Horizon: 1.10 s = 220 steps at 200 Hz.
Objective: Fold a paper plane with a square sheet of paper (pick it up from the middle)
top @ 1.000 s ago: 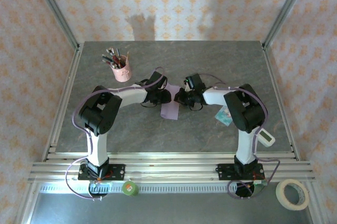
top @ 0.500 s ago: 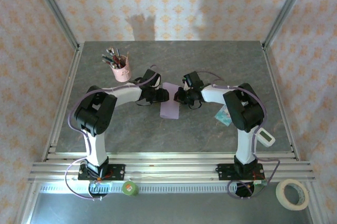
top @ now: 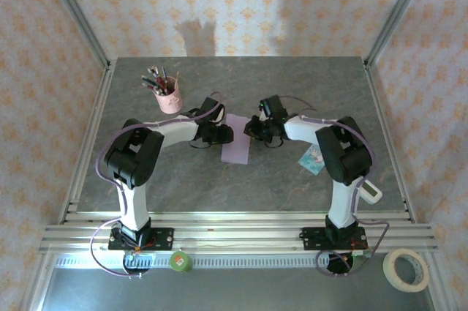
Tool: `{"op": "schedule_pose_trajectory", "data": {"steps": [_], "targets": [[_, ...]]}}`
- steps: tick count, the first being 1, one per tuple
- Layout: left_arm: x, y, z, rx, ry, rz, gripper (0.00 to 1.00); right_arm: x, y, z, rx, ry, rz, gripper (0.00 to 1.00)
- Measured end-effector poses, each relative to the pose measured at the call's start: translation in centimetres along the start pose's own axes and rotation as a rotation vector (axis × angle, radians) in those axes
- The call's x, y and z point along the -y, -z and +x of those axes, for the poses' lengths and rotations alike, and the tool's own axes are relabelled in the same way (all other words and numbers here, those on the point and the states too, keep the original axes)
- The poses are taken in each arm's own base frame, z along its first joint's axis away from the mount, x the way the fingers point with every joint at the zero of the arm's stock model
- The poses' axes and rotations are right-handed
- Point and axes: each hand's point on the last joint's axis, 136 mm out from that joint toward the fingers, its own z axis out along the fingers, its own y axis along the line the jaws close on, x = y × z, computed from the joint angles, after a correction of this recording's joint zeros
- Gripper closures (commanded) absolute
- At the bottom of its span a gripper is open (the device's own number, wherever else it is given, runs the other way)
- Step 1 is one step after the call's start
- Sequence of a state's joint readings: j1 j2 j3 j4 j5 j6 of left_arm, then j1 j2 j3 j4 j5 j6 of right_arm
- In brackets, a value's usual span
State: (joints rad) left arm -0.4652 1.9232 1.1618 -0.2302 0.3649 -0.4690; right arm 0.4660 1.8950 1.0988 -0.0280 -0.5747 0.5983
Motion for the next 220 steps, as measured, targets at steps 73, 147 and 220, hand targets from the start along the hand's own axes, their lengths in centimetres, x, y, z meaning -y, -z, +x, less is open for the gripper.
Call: {"op": "schedule_pose_trajectory", "data": {"steps": [73, 147, 220], "targets": [[0.2, -0.7, 0.2, -0.001, -0.063, -0.117, 0.54, 2.4, 3.6, -3.1, 0.150, -0.076, 0.029, 0.85], [0.2, -0.8, 0.4, -0.027, -0.161, -0.136, 0.53, 2.6, 3.6, -3.0, 0.152, -0.080, 0.036, 0.85], [0.4, -0.8, 0.5, -0.055, -0.235, -0.128, 0.52, 2.5, 3.5, -2.9, 0.146, -0.085, 0.030, 0.85]]}}
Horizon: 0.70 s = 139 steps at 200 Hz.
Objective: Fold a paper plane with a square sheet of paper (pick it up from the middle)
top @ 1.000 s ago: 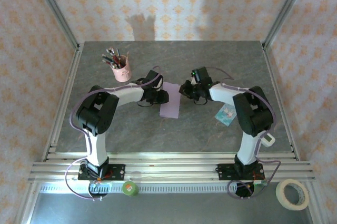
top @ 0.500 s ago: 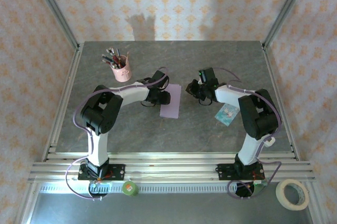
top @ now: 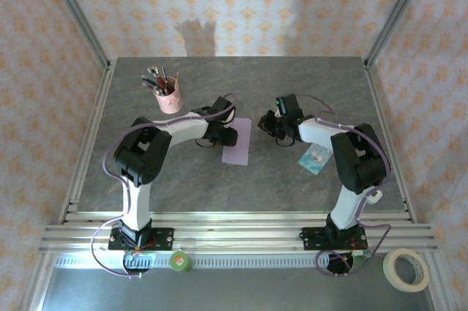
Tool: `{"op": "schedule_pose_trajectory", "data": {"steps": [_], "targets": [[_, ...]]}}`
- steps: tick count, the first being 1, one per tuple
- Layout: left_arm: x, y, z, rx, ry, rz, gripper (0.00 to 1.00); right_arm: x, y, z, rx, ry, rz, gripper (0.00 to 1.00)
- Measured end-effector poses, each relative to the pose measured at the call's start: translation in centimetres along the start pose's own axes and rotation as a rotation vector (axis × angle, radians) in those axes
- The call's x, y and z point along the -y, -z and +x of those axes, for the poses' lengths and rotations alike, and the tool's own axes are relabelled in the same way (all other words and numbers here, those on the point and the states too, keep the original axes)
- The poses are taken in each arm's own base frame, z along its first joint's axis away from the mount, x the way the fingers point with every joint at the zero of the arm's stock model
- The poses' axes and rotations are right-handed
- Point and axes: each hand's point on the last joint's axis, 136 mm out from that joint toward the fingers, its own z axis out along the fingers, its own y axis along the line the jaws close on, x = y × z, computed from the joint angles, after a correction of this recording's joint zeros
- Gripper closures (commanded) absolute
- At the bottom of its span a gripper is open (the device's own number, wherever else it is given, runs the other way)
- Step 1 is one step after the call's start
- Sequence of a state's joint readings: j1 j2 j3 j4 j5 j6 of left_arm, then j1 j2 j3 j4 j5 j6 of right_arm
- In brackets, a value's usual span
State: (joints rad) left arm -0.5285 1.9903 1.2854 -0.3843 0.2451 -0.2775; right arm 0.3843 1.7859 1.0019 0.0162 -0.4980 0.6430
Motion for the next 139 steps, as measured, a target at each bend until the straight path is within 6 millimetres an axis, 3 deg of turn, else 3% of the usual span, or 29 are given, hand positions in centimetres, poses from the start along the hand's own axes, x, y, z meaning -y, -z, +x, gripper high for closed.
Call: {"op": "schedule_pose_trajectory", "data": {"steps": [139], "targets": [[0.1, 0.1, 0.2, -0.031, -0.109, 0.003, 0.52, 0.8, -1.1, 1.0, -0.051, -0.011, 0.003, 0.85]]}}
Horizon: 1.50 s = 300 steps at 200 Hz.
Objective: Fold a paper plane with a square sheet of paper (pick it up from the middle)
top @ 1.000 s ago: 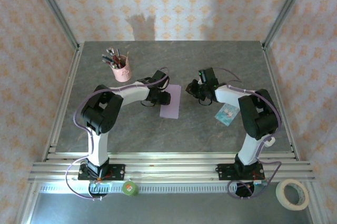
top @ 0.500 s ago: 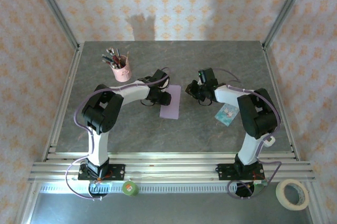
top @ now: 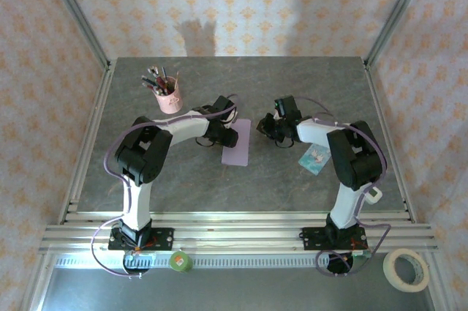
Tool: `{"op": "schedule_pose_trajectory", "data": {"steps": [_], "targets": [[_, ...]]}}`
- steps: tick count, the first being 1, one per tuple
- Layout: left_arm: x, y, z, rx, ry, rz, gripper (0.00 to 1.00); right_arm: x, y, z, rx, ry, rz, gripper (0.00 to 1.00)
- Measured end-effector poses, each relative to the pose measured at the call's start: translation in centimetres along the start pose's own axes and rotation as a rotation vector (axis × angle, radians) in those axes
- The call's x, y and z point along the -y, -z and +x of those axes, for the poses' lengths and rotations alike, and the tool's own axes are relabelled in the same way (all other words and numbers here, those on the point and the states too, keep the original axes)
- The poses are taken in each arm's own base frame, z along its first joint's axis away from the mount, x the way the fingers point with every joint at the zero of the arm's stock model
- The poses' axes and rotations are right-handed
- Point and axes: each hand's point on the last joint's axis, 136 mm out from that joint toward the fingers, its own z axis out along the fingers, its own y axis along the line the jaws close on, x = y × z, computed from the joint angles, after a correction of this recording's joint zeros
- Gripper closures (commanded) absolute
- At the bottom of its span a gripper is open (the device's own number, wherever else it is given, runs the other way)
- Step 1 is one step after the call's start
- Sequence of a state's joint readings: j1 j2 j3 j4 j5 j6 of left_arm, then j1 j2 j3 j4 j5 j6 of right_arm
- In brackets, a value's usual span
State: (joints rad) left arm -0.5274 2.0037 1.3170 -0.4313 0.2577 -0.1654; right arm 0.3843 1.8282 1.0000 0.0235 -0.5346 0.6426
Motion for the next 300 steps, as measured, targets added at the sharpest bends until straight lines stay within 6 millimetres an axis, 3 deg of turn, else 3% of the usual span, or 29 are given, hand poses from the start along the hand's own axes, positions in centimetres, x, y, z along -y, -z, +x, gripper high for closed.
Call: {"op": "schedule_pose_trajectory", "data": {"steps": [88, 146, 204, 265, 300], "targets": [[0.0, 0.1, 0.0, -0.024, -0.022, 0.044, 0.55, -0.7, 0.0, 0.5, -0.026, 0.017, -0.033, 0.85], [0.1, 0.1, 0.0, -0.025, -0.019, 0.054, 0.54, -3.1, -2.3, 3.8, -0.122, 0.122, -0.067, 0.90], [0.1, 0.2, 0.0, -0.025, -0.014, 0.058, 0.54, -2.0, -3.4, 4.8, -0.161, 0.111, -0.027, 0.92], [0.2, 1.1, 0.1, 0.044, 0.146, 0.077, 0.42, -1.9, -3.6, 4.6, -0.162, 0.105, -0.009, 0.92], [-0.6, 2.3, 2.1, 0.078, 0.344, 0.074, 0.33, -2.0, -3.7, 4.6, -0.162, 0.098, -0.009, 0.92]]}}
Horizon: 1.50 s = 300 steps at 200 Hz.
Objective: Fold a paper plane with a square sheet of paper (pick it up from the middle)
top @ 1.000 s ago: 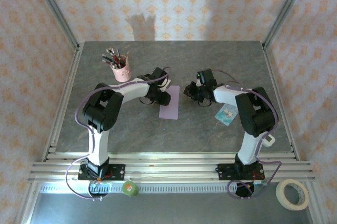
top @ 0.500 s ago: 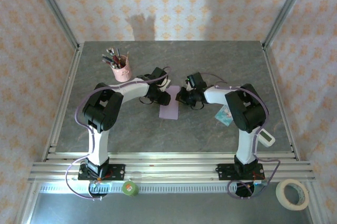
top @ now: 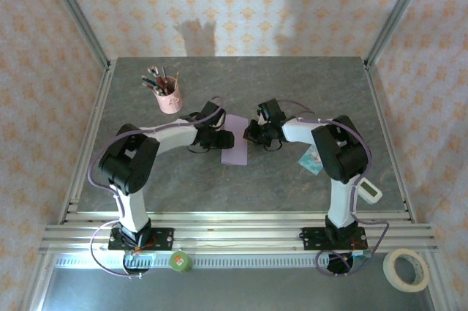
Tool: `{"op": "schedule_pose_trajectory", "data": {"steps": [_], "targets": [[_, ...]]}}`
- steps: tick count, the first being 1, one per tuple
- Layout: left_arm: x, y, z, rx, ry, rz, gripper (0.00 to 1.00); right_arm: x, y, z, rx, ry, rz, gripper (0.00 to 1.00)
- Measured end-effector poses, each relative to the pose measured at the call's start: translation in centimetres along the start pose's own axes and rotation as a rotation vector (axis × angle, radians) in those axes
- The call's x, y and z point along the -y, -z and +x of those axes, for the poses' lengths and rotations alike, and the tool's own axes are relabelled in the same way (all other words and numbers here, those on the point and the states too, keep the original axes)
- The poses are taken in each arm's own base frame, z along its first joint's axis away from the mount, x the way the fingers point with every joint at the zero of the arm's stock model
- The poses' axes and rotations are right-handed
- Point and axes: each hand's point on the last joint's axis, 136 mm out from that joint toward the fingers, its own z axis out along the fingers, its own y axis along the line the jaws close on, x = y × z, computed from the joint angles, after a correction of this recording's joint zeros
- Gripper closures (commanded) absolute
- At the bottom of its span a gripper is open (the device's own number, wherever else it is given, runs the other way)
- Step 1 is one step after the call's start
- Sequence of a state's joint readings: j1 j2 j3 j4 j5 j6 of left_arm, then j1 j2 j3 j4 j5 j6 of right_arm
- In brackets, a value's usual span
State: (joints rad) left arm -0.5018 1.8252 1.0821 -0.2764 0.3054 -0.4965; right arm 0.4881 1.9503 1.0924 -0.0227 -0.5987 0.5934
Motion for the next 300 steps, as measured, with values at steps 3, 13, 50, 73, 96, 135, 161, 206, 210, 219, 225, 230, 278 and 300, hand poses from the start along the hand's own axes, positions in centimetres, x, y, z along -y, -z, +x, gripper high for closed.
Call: {"op": "schedule_pose_trajectory", "data": {"steps": [3, 13, 50, 73, 96, 135, 161, 206, 210, 219, 225, 230, 278, 300], "targets": [[-0.1, 0.1, 0.1, 0.001, 0.013, 0.001, 0.33, 0.0, 0.0, 0.0, 0.000, 0.000, 0.000, 0.92], [-0.1, 0.4, 0.4, 0.006, 0.055, 0.004, 0.32, 0.0, 0.0, 0.0, 0.000, -0.001, 0.000, 0.92], [1.1, 0.6, 0.3, 0.033, 0.126, 0.040, 0.33, 0.0, 0.0, 0.0, 0.000, -0.007, 0.000, 0.92], [1.5, 0.4, 0.5, 0.031, 0.135, 0.045, 0.37, 0.0, 0.0, 0.0, 0.000, -0.014, 0.000, 0.91], [1.3, -0.4, 0.5, 0.019, 0.145, 0.032, 0.45, 0.0, 0.0, 0.0, 0.000, -0.016, -0.001, 0.91], [1.0, -0.6, 0.5, 0.015, 0.122, 0.013, 0.57, -0.3, 0.1, -0.1, 0.000, -0.023, -0.013, 0.89], [0.8, -0.7, 0.7, 0.010, 0.087, 0.003, 0.59, -1.0, 0.9, -0.9, 0.028, -0.030, -0.042, 0.86], [0.7, -0.9, 0.8, 0.002, 0.004, -0.002, 0.62, -3.6, 5.7, -3.6, 0.169, -0.002, -0.138, 0.86], [0.7, -0.9, 0.8, 0.002, -0.001, -0.002, 0.62, -3.7, 6.1, -3.7, 0.182, 0.000, -0.143, 0.86], [0.7, -0.9, 0.9, 0.001, -0.012, -0.002, 0.62, -3.6, 6.8, -4.0, 0.204, -0.002, -0.148, 0.86], [0.7, -0.9, 0.9, 0.000, -0.015, -0.003, 0.62, -3.4, 7.0, -4.1, 0.213, -0.005, -0.147, 0.86], [0.7, -0.9, 0.9, 0.000, -0.019, -0.002, 0.61, -3.2, 7.2, -4.1, 0.220, -0.010, -0.145, 0.86], [0.6, -1.1, 0.8, -0.009, 0.010, -0.007, 0.59, -2.4, 7.2, -4.2, 0.225, -0.034, -0.136, 0.86], [0.6, -1.1, 0.8, -0.008, 0.053, -0.009, 0.60, -2.3, 6.9, -4.3, 0.223, -0.040, -0.139, 0.86]]}}
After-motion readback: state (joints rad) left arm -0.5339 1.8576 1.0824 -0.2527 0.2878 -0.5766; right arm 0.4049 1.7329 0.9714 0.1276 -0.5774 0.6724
